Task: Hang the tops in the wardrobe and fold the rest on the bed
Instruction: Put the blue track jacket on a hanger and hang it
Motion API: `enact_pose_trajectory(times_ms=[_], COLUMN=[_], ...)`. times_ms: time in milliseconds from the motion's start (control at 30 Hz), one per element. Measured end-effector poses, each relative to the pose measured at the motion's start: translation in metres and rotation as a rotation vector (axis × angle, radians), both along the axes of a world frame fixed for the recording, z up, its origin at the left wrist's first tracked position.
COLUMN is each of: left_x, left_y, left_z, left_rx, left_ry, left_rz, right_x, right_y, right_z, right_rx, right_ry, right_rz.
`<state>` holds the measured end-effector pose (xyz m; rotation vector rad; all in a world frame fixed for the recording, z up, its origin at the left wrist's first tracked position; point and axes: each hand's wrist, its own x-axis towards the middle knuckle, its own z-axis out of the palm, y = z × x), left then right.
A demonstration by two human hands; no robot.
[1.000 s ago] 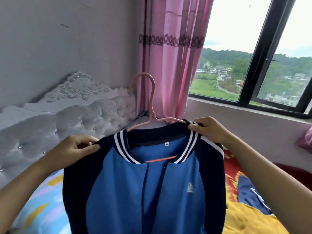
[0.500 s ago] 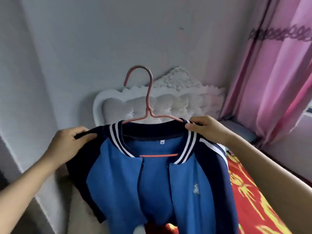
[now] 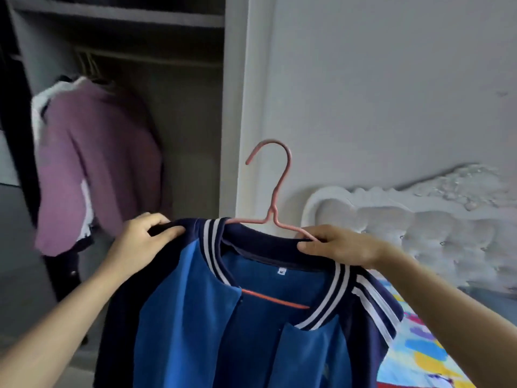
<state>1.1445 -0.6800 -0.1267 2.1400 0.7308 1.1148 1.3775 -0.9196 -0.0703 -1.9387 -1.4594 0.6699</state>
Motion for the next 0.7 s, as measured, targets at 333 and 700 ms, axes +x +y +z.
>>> enact_pose_trajectory(times_ms=[333, 700], left_x=[-0.106, -0.168], left_y=[0.145, 0.23], left_z=[0.013, -0.035], left_rx=[0.136, -0.09], left_ry=[0.255, 0.071], left_rz=[0.145, 0.305], right_x=[-0.085, -0.128], right_y=[0.15, 0.271], right_z=[-0.012, -0.002], right_rx=[0.145, 0.215], right_ry=[0.188, 0.563], right_rz=[-0.021, -0.258])
